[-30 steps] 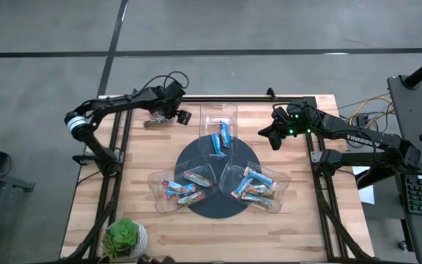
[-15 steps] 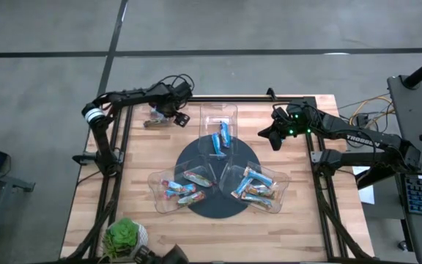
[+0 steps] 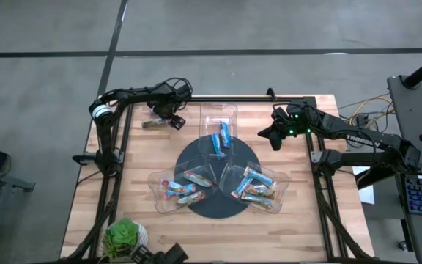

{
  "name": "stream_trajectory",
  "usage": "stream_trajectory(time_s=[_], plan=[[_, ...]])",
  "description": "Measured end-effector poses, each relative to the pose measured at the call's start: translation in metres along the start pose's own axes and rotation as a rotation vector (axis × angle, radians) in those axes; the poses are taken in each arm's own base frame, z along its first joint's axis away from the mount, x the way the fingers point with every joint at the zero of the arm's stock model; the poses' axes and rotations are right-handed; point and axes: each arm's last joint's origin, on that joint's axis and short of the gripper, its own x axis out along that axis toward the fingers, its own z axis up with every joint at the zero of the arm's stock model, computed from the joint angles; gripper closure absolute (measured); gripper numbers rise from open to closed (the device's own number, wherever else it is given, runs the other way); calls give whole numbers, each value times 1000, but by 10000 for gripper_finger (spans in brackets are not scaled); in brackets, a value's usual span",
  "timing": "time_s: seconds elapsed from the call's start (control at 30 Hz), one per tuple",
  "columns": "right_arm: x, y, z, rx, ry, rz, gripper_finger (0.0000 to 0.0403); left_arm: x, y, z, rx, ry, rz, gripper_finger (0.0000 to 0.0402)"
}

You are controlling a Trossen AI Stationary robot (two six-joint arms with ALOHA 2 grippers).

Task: Pick and place Granola Bars by type
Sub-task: Put the blue snack into the top transparent bin

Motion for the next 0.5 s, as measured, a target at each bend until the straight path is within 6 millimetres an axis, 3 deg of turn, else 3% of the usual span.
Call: stream_trajectory(time_s=[0.5], plan=[[0, 0, 0, -1, -2, -3, 394, 3, -1, -8, 28, 81, -56, 162]])
